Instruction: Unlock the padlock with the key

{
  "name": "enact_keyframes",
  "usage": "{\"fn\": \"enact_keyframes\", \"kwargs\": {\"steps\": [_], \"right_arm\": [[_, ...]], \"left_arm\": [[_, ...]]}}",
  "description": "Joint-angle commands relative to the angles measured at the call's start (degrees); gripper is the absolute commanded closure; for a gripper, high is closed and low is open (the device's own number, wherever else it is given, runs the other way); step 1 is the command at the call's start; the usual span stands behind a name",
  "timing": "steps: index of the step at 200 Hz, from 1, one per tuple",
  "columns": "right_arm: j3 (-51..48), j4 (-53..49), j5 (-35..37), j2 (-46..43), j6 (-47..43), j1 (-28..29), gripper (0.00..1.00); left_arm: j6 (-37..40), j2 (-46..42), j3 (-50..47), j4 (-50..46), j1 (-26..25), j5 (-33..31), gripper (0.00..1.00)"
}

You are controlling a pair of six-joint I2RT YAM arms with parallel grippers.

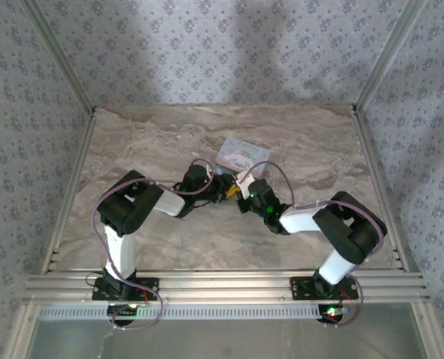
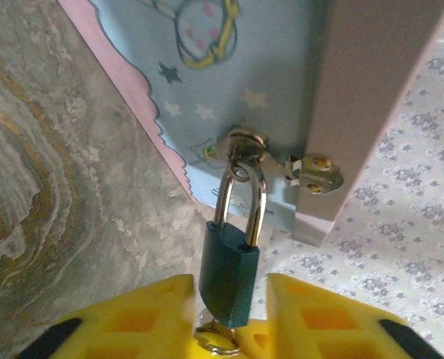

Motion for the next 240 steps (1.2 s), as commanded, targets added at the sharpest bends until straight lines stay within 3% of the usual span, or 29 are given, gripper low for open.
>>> {"fn": "enact_keyframes", "kwargs": {"steps": [1, 70, 120, 143, 172, 203, 240], "right_arm": [[-0.9, 4.0, -4.7, 0.1, 5.5, -0.6, 1.00], [-4.8, 8.5, -15.8, -0.8, 22.3, -6.4, 1.00], [-7.2, 13.1, -22.2, 0.7, 35.2, -9.5, 1.00], [-6.1, 14.4, -27.4, 3.4, 40.8, -10.7, 1.00], [-6.0, 19.4, -29.0, 7.4, 46.4, -11.5, 1.00], [-5.5, 19.7, -29.7, 8.7, 47.2, -12.1, 1.00], [-5.0, 17.8, -29.2, 8.2, 45.9, -12.2, 0.98]], "left_arm": [[3.6, -4.1, -1.1, -2.6, -0.4, 0.7, 0.63], [10.8, -12.6, -3.7, -11.9, 2.0, -1.8, 0.39], [22.2, -20.6, -0.6, -28.7, 7.1, -3.5, 0.29], [33.0, -22.5, 6.0, -41.8, 9.9, -7.1, 0.24], [44.6, -18.8, 17.5, -52.9, 13.0, -8.3, 0.19], [48.6, -10.9, 27.0, -56.3, 15.5, -4.8, 0.19], [53.3, -1.3, 38.1, -61.9, 14.5, 2.1, 0.19]]}}
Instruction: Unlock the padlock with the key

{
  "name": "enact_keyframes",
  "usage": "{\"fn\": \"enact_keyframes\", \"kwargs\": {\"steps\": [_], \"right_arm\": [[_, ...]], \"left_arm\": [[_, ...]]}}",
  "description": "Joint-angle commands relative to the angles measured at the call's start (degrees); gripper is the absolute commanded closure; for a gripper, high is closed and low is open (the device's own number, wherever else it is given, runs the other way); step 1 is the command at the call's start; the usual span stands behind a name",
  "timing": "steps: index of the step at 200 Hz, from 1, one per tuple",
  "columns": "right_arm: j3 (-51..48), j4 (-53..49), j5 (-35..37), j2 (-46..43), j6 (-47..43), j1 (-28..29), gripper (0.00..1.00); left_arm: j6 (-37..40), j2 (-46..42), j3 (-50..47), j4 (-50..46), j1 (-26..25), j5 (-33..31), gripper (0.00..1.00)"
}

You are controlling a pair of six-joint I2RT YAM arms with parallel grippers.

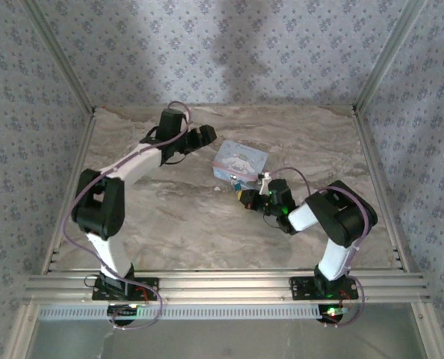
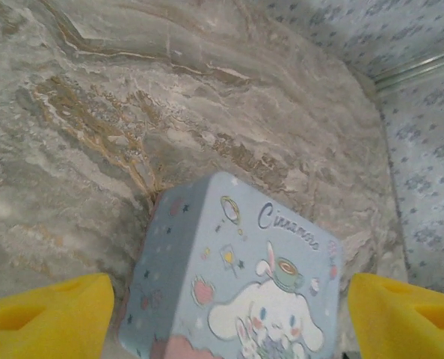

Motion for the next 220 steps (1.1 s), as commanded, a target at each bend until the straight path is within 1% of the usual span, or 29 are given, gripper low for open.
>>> {"fn": "enact_keyframes", "kwargs": {"steps": [1, 13, 33, 67, 86, 97, 116, 137, 144, 188, 201, 220], "right_arm": [[1.2, -0.2, -0.5, 0.3, 0.9, -0.5, 0.98], [1.0, -0.6, -0.5, 0.0, 0.8, -0.5, 0.94], [0.7, -2.4, -0.3, -1.3, 0.0, -0.6, 0.84], [-0.6, -8.1, 2.2, -6.7, -3.5, -0.9, 0.70], [-0.7, -12.2, 3.3, -10.5, -6.6, -1.3, 0.60], [-0.6, -13.1, 2.7, -11.8, -7.8, -1.8, 0.54], [0.7, -13.5, -0.1, -12.5, -8.6, -3.7, 0.48], [3.6, -14.8, -4.1, -11.1, -8.6, -5.9, 0.45], [4.8, -15.2, -5.2, -10.4, -10.8, -6.7, 0.45], [11.7, -18.5, -9.1, -5.7, -15.5, -10.0, 0.44], [13.1, -18.3, -10.8, -4.0, -16.6, -10.6, 0.44], [14.3, -17.9, -11.5, -2.6, -18.3, -11.3, 0.43]], "left_arm": [[6.1, 5.1, 5.1, -7.7, -1.3, 5.5, 0.19], [6.3, 7.2, 6.3, -7.9, -1.8, 6.7, 0.19], [5.4, 9.8, 7.0, -6.9, -2.2, 8.3, 0.20], [5.1, 12.2, 6.7, -6.8, -2.3, 8.6, 0.31], [4.6, 12.2, 5.1, -6.2, -2.3, 8.7, 0.35], [4.3, 11.8, 3.8, -5.5, -2.3, 8.9, 0.37], [3.7, 11.1, 1.3, -4.2, -2.4, 9.1, 0.39], [2.9, 9.9, -1.6, -2.6, -2.6, 9.2, 0.41], [2.7, 9.5, -2.4, -2.4, -2.7, 9.3, 0.42], [0.9, 4.3, -10.1, -0.1, -3.0, 8.0, 0.44], [0.1, 2.6, -12.9, 0.7, -3.5, 7.3, 0.44], [-0.9, -0.1, -16.3, 2.0, -4.2, 6.1, 0.44]]}}
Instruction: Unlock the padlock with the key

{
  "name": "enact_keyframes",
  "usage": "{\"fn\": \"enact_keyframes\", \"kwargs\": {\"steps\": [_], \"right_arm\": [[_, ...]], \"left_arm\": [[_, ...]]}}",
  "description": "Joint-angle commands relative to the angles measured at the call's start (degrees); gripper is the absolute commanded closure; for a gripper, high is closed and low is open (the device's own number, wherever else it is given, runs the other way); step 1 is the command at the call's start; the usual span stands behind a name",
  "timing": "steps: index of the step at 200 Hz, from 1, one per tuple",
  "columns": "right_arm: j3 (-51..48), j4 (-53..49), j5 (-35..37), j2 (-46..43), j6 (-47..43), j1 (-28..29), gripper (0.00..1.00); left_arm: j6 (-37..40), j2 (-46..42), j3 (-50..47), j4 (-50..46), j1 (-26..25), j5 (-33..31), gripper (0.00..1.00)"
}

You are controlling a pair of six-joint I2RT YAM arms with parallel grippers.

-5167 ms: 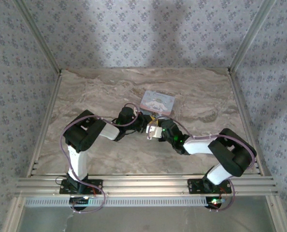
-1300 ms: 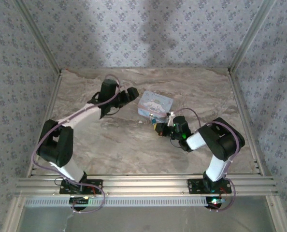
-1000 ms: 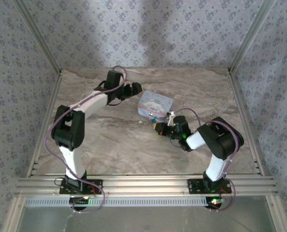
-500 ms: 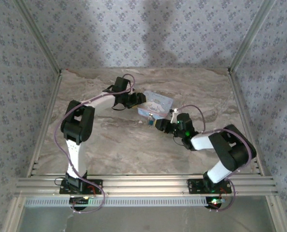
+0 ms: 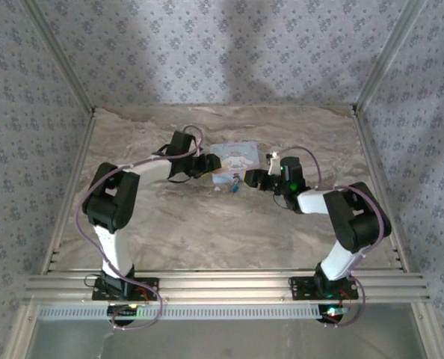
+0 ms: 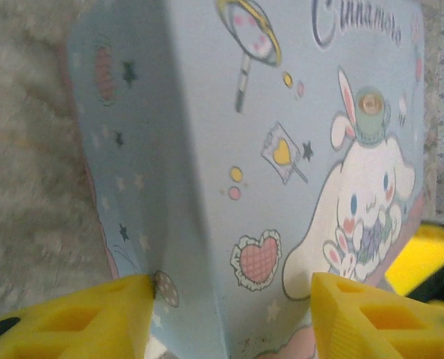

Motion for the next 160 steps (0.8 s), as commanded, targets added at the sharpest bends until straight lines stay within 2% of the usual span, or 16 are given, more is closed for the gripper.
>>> {"fn": "enact_keyframes", "kwargs": {"steps": [1, 34, 83, 160], "right_arm": [[2.5, -0.2, -3.4, 1.9, -4.3, -0.9, 0.43], [0.3, 2.0, -4.7, 0.2, -4.9, -2.3, 0.42], [-5.5, 9.0, -12.5, -1.1, -3.1, -3.6, 0.40], [-1.8, 12.7, -11.5, 6.4, -1.9, 1.1, 0.39]], "left_arm": [[-1.4, -3.1, -4.8, -1.7, -1.4, -2.1, 0.44], [-3.4, -5.1, -7.8, 0.8, -1.8, -3.2, 0.43], [-3.5, -5.7, -7.6, 0.4, -1.9, -4.1, 0.43], [-4.3, -5.7, -7.9, 0.8, -1.9, -4.3, 0.43]]}}
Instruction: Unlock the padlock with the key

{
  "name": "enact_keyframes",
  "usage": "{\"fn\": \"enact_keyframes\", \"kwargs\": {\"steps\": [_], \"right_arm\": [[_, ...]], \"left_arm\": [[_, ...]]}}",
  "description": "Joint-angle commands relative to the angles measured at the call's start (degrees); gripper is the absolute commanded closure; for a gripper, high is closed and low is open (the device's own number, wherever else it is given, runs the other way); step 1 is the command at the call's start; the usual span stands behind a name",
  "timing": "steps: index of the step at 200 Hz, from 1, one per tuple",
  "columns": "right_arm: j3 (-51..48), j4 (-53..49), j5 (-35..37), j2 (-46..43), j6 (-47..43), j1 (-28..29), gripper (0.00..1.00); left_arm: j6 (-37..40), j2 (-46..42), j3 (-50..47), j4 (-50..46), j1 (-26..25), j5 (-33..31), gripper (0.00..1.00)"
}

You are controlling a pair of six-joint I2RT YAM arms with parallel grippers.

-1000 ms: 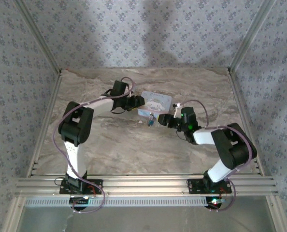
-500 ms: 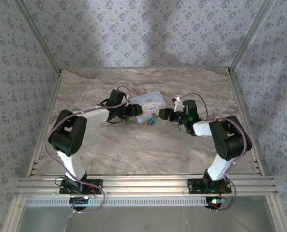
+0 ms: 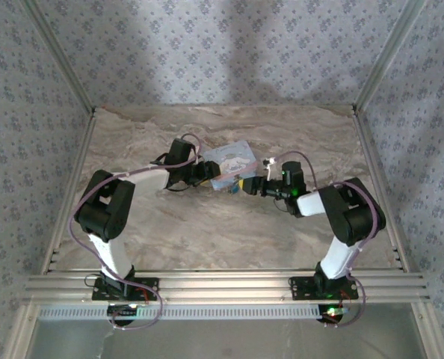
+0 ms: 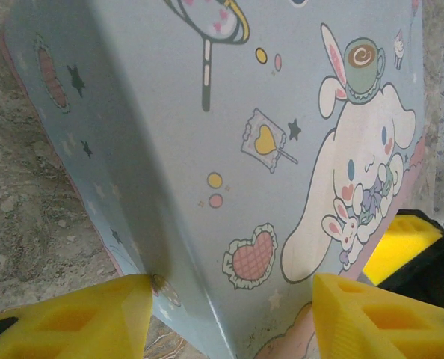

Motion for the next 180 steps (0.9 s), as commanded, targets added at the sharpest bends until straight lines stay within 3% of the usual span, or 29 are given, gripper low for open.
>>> {"fn": "enact_keyframes", "kwargs": {"steps": [1, 130, 180], "right_arm": [[1.9, 3.1, -0.5, 2.6, 1.0, 1.1, 0.39], [5.6, 5.9, -0.5, 11.2, 3.3, 2.9, 0.43], [5.6, 6.9, -1.2, 12.4, 3.9, 2.9, 0.54]], "left_arm": [[-0.4, -1.0, -1.4, -2.2, -0.3, -2.2, 0.43], [-0.8, -1.0, -1.6, -1.9, -0.3, -2.2, 0.43], [-0.8, -1.1, -1.6, -1.9, -0.3, -2.2, 0.43]]}}
